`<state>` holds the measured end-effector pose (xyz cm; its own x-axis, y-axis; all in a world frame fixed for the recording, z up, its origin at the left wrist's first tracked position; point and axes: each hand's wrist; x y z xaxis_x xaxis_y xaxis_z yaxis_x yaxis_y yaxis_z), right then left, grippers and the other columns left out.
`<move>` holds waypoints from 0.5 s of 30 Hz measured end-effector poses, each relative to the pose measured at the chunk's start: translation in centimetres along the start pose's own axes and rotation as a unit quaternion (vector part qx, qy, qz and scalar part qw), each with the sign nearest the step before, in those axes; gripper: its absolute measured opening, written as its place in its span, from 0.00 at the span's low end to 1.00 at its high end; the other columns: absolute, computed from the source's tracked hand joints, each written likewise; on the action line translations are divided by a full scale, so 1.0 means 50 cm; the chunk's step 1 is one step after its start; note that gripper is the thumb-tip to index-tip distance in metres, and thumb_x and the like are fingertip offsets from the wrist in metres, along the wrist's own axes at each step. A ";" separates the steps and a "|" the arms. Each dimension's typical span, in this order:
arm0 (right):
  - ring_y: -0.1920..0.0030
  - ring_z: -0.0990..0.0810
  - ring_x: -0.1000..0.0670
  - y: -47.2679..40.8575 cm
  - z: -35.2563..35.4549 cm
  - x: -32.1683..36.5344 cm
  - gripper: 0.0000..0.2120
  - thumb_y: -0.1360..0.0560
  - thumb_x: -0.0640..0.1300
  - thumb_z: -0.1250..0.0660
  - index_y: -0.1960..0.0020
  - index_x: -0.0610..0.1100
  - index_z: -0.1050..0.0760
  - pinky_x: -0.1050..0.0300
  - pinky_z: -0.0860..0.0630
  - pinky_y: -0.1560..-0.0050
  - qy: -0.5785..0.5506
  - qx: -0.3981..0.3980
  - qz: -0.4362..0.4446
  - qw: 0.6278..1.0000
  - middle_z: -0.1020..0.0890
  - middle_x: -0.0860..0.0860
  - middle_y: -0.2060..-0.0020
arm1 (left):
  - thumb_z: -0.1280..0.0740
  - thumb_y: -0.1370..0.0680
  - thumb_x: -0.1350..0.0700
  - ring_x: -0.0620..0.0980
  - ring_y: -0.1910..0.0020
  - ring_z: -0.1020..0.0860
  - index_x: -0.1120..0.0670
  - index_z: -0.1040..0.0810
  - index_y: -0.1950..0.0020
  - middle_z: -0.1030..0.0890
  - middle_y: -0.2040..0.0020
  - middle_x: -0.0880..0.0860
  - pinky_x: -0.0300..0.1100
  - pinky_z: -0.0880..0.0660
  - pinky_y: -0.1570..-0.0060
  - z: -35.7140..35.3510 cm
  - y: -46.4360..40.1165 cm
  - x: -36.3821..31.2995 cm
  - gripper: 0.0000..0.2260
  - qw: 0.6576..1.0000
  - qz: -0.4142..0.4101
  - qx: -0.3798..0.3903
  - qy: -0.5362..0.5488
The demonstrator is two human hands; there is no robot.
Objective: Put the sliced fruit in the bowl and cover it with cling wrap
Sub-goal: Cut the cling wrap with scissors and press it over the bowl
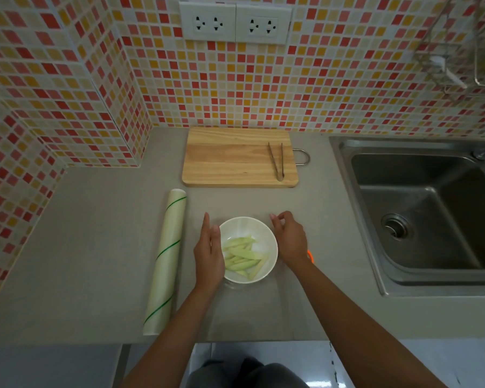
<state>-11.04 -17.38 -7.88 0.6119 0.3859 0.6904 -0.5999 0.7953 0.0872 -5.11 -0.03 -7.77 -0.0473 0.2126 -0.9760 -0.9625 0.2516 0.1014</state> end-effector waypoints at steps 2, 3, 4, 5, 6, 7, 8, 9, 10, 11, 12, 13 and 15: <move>0.58 0.21 0.42 -0.005 0.014 0.005 0.18 0.21 0.54 0.41 0.52 0.38 0.25 0.51 0.28 0.57 -0.087 -0.023 -0.005 0.996 0.20 0.45 0.62 | 0.45 0.16 0.52 0.13 0.50 0.34 0.52 0.37 0.23 0.28 0.42 0.32 0.12 0.40 0.51 -0.004 0.001 0.000 0.21 1.000 0.000 -0.007 -0.001; 0.61 0.22 0.43 -0.007 0.025 0.010 0.18 0.20 0.52 0.42 0.55 0.37 0.26 0.51 0.28 0.57 -0.128 -0.044 -0.014 0.991 0.21 0.45 0.65 | 0.45 0.16 0.52 0.13 0.51 0.33 0.53 0.37 0.23 0.28 0.47 0.27 0.12 0.40 0.52 -0.006 0.001 0.001 0.21 1.000 -0.001 -0.010 -0.005; 0.62 0.23 0.42 -0.012 0.035 0.013 0.19 0.19 0.51 0.43 0.58 0.36 0.26 0.49 0.28 0.57 -0.152 -0.074 -0.025 0.985 0.22 0.43 0.66 | 0.45 0.16 0.53 0.13 0.53 0.33 0.53 0.37 0.24 0.27 0.54 0.24 0.12 0.39 0.53 -0.007 0.000 0.001 0.20 1.000 -0.001 -0.010 -0.009; 0.61 0.23 0.41 -0.017 0.046 0.014 0.20 0.19 0.50 0.44 0.57 0.35 0.26 0.48 0.27 0.57 -0.163 -0.105 -0.039 0.980 0.21 0.41 0.65 | 0.45 0.16 0.54 0.14 0.54 0.32 0.53 0.37 0.24 0.27 0.58 0.22 0.12 0.39 0.54 -0.009 0.000 0.002 0.20 1.000 -0.002 -0.009 -0.013; 0.60 0.22 0.42 -0.021 0.056 0.017 0.20 0.18 0.49 0.46 0.56 0.34 0.25 0.48 0.26 0.55 -0.171 -0.132 -0.051 0.975 0.20 0.40 0.64 | 0.45 0.16 0.54 0.14 0.55 0.32 0.54 0.37 0.24 0.27 0.60 0.20 0.12 0.39 0.55 -0.010 0.001 0.002 0.20 1.000 -0.003 -0.008 -0.015; 0.60 0.21 0.43 -0.020 0.065 0.023 0.19 0.18 0.48 0.46 0.54 0.35 0.24 0.48 0.25 0.54 -0.191 -0.149 -0.054 0.969 0.20 0.40 0.64 | 0.45 0.16 0.54 0.14 0.55 0.32 0.54 0.37 0.24 0.27 0.60 0.19 0.12 0.39 0.55 -0.011 0.001 0.002 0.20 1.000 -0.004 -0.008 -0.015; 0.60 0.21 0.45 -0.015 0.072 0.032 0.19 0.18 0.47 0.47 0.52 0.37 0.23 0.49 0.25 0.53 -0.234 -0.151 -0.049 0.959 0.20 0.42 0.64 | 0.45 0.16 0.54 0.13 0.54 0.32 0.54 0.37 0.24 0.27 0.58 0.20 0.12 0.40 0.54 -0.011 0.002 0.002 0.20 1.000 -0.004 -0.010 -0.014; 0.60 0.20 0.47 -0.008 0.076 0.041 0.19 0.18 0.47 0.47 0.50 0.37 0.22 0.51 0.24 0.53 -0.291 -0.137 -0.043 0.946 0.19 0.43 0.64 | 0.45 0.16 0.53 0.13 0.52 0.33 0.53 0.37 0.23 0.28 0.53 0.21 0.12 0.40 0.54 -0.011 0.002 0.001 0.21 1.000 -0.003 -0.012 -0.011; 0.59 0.19 0.48 0.002 0.075 0.051 0.19 0.17 0.47 0.48 0.49 0.37 0.22 0.54 0.23 0.52 -0.344 -0.107 -0.040 0.932 0.18 0.43 0.62 | 0.45 0.16 0.52 0.12 0.51 0.35 0.52 0.37 0.23 0.31 0.45 0.24 0.11 0.41 0.52 -0.011 0.002 0.000 0.21 1.000 -0.001 -0.013 -0.009; 0.57 0.18 0.48 0.015 0.070 0.057 0.20 0.17 0.47 0.48 0.46 0.37 0.22 0.57 0.23 0.50 -0.387 -0.062 -0.041 0.919 0.17 0.42 0.60 | 0.45 0.16 0.52 0.11 0.49 0.37 0.52 0.38 0.23 0.32 0.39 0.31 0.11 0.42 0.51 -0.010 0.003 0.000 0.21 1.000 0.001 -0.015 -0.007; 0.54 0.17 0.48 0.030 0.061 0.061 0.21 0.17 0.48 0.49 0.44 0.36 0.22 0.58 0.22 0.48 -0.421 -0.003 -0.052 0.906 0.16 0.41 0.56 | 0.45 0.16 0.52 0.10 0.48 0.38 0.52 0.38 0.23 0.33 0.36 0.35 0.11 0.43 0.51 -0.010 0.003 0.000 0.21 1.000 0.004 -0.016 -0.006; 0.51 0.17 0.47 0.044 0.049 0.061 0.22 0.17 0.49 0.49 0.42 0.35 0.23 0.57 0.22 0.45 -0.446 0.057 -0.072 0.890 0.16 0.41 0.53 | 0.45 0.16 0.52 0.10 0.48 0.39 0.52 0.38 0.23 0.34 0.36 0.38 0.11 0.43 0.51 -0.010 0.003 0.001 0.21 1.000 0.008 -0.017 -0.006; 0.43 0.19 0.44 0.069 0.026 0.056 0.22 0.18 0.51 0.48 0.39 0.38 0.24 0.47 0.25 0.38 -0.469 0.139 -0.121 0.864 0.18 0.41 0.45 | 0.46 0.16 0.51 0.11 0.46 0.39 0.51 0.38 0.23 0.34 0.35 0.39 0.11 0.43 0.50 -0.011 0.003 0.003 0.21 1.000 0.014 -0.018 -0.007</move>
<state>-12.06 -14.15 -4.71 0.1279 -0.4271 0.8951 -0.6930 0.6071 0.3887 -5.40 -0.47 -8.00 -0.0705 0.2316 -0.9703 -0.9700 0.2109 0.1208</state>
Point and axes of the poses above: each hand's wrist, its own y-axis away from the middle knuckle, its own z-axis out of the back of the hand, x = y × z
